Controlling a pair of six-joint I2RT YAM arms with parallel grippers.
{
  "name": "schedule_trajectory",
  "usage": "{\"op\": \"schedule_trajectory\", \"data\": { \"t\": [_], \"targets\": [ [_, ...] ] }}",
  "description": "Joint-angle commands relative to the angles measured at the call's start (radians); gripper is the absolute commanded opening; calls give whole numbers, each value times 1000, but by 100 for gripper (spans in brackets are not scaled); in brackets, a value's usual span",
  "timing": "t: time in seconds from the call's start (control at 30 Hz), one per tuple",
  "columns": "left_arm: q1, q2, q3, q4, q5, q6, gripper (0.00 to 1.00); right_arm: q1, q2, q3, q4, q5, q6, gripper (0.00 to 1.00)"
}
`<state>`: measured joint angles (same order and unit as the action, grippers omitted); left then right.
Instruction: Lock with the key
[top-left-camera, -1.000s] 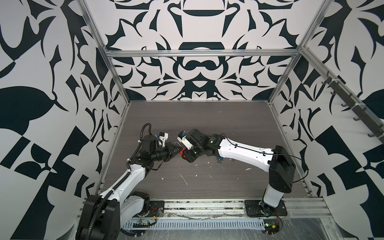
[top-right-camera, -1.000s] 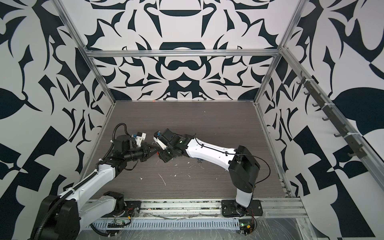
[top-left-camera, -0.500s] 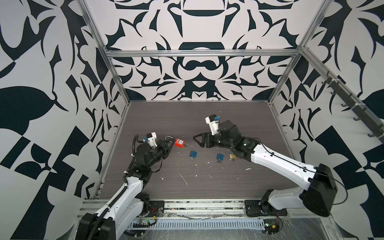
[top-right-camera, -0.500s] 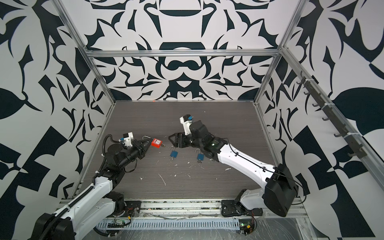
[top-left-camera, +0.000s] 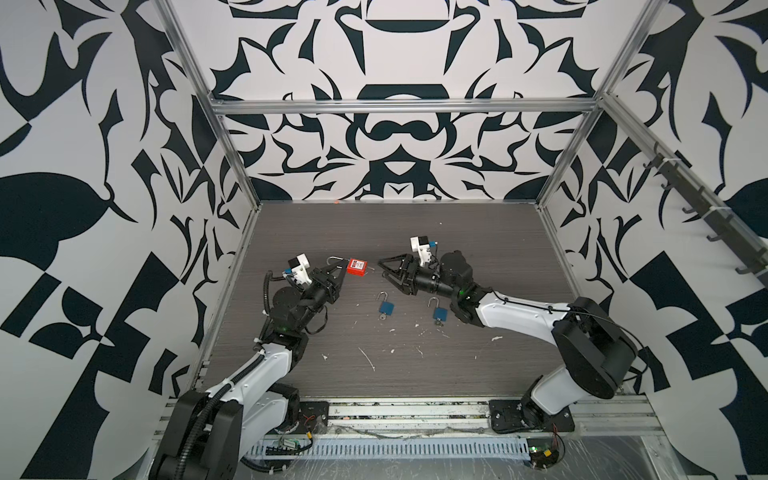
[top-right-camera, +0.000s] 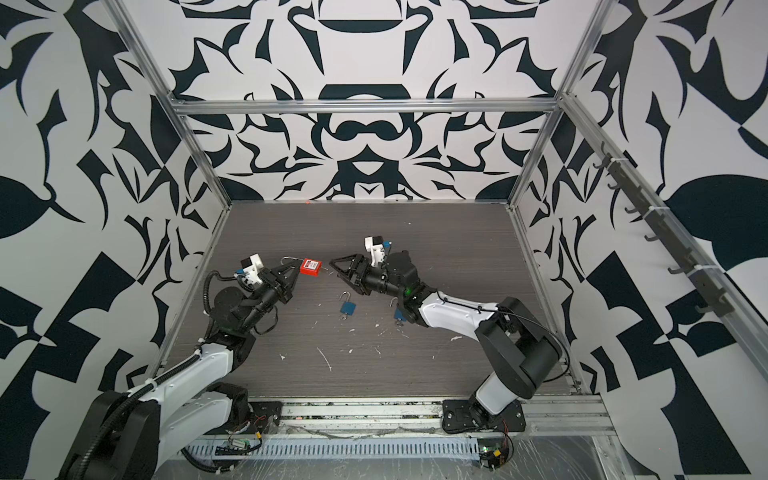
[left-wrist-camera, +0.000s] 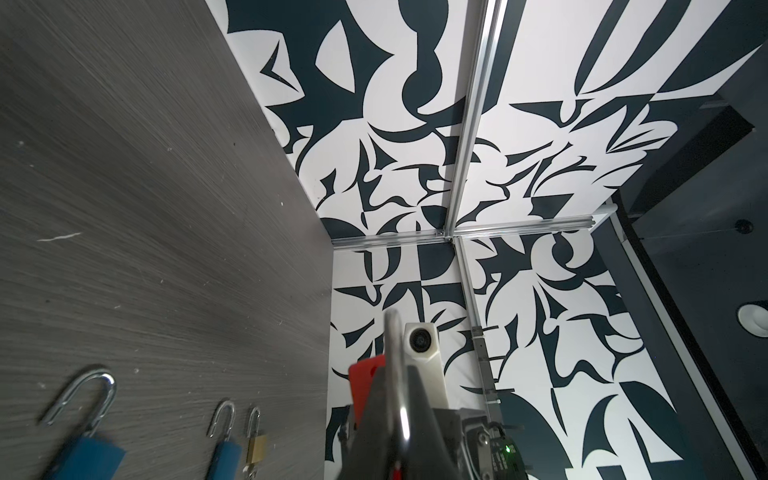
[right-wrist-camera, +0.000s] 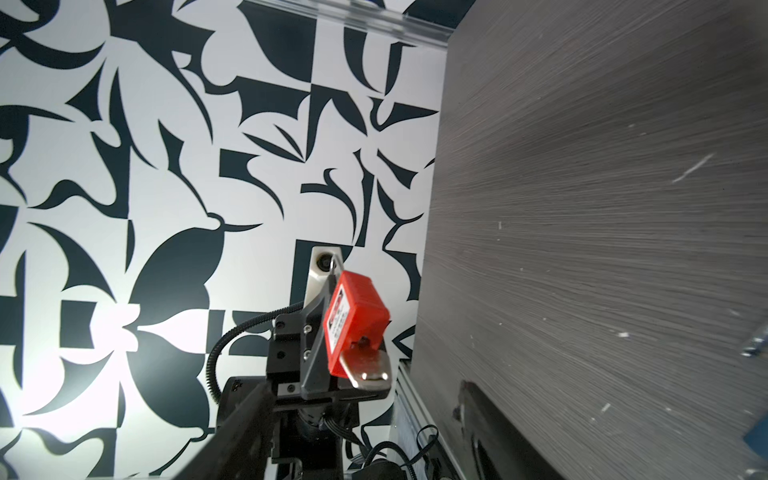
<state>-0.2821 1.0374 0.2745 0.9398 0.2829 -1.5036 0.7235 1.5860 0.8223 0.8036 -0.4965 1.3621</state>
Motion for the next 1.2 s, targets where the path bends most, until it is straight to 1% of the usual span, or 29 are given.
{"op": "schedule_trajectory", "data": {
  "t": [0.0, 0.07, 0.13, 0.17, 0.2, 0.23, 0.33, 0.47, 0.7, 0.77, 0.83, 0.9, 1.03, 1.17],
  "targets": [
    [-8, -17, 12, 110, -9, -4, 0, 18, -8, 67, 86, -22, 23, 72],
    [-9, -28, 17, 82, -6, 5, 0, 32, 0, 86, 42, -21, -2, 72],
    [-11, -32, 17, 77, -2, 12, 0, 39, 17, 102, 36, -24, -9, 70],
    [-12, -31, 16, 77, -2, 10, 0, 38, 23, 106, 45, -22, -4, 68],
    [-14, -32, 13, 77, -2, 11, 0, 41, 29, 112, 56, -23, 1, 63],
    [-18, -31, 11, 77, -4, 13, 0, 40, 34, 118, 62, -22, 4, 60],
    [-25, -29, 5, 77, -11, 13, 0, 40, 46, 144, 44, -28, 6, 55],
    [-35, -28, 6, 78, -15, 14, 0, 40, 68, 153, 63, -31, 21, 52],
    [-57, -11, 15, 79, -24, 21, 0, 45, 109, 179, 113, -49, 55, 43],
    [-61, -4, 19, 79, -25, 22, 0, 47, 123, 187, 132, -54, 66, 42],
    [-67, 4, 20, 80, -27, 23, 0, 49, 136, 193, 151, -55, 76, 37],
    [-69, 7, 21, 83, -29, 26, 0, 50, 145, 195, 165, -56, 86, 29],
    [-71, 12, 17, 81, -34, 31, 0, 51, 149, 194, 174, -56, 94, 28],
    [-70, 26, 18, 86, -33, 30, 0, 58, 147, 195, 166, -59, 83, 33]
  ]
}}
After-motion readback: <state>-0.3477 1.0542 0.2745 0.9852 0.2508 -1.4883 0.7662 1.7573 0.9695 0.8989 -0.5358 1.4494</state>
